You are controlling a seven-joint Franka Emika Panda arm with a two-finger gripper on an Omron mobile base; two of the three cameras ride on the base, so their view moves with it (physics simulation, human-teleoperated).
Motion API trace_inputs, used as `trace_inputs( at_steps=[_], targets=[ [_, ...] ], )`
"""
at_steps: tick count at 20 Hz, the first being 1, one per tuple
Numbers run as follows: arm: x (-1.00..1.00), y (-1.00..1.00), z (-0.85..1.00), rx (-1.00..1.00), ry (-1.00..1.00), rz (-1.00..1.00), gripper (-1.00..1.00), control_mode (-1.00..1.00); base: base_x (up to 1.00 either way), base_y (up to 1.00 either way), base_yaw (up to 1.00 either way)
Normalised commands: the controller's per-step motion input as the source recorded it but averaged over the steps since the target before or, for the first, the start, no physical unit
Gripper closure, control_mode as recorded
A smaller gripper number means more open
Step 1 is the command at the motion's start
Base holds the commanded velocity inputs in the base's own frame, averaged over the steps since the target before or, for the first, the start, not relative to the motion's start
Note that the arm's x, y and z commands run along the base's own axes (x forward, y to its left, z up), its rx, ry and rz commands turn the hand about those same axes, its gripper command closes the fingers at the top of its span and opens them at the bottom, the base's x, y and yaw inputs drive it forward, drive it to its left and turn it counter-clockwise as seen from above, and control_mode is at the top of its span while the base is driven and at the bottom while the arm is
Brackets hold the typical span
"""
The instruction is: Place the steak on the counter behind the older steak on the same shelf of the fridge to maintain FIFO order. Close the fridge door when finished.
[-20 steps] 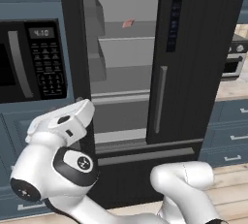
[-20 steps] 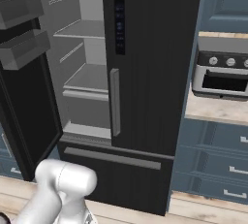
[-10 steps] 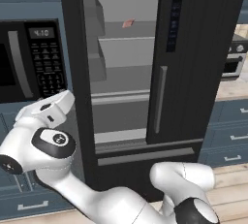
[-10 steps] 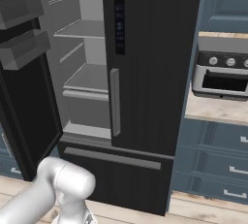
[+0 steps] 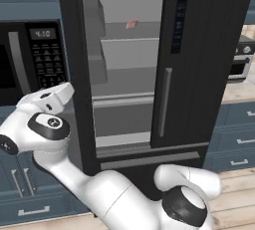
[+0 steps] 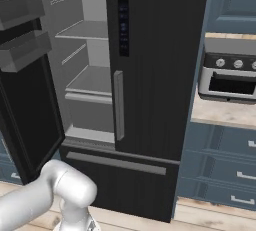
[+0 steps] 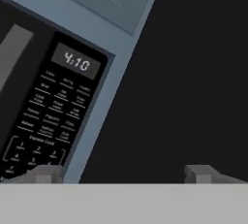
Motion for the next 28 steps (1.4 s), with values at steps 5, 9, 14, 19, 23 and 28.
trace_inputs(
  at_steps=[5,9,14,19,23,28],
  targets=[
    [0.43,-0.96,0.0,0.11,-0.01,0.0,-1.0,-1.0,0.0,0.0,0.0],
    [0.26,-1.0,0.0,0.14,-0.09,0.02,-1.0,-1.0,0.0,0.0,0.0],
    [0.47,-1.0,0.0,0.14,-0.07,0.06,-1.0,-1.0,0.0,0.0,0.0],
    [0.68,-1.0,0.05,0.15,-0.07,0.1,-1.0,-1.0,0.0,0.0,0.0],
    [0.74,-1.0,0.1,0.13,-0.04,0.1,-1.0,-1.0,0.0,0.0,0.0],
    [0.81,-1.0,0.12,0.11,-0.01,0.09,-1.0,-1.0,0.0,0.0,0.0]
  ],
)
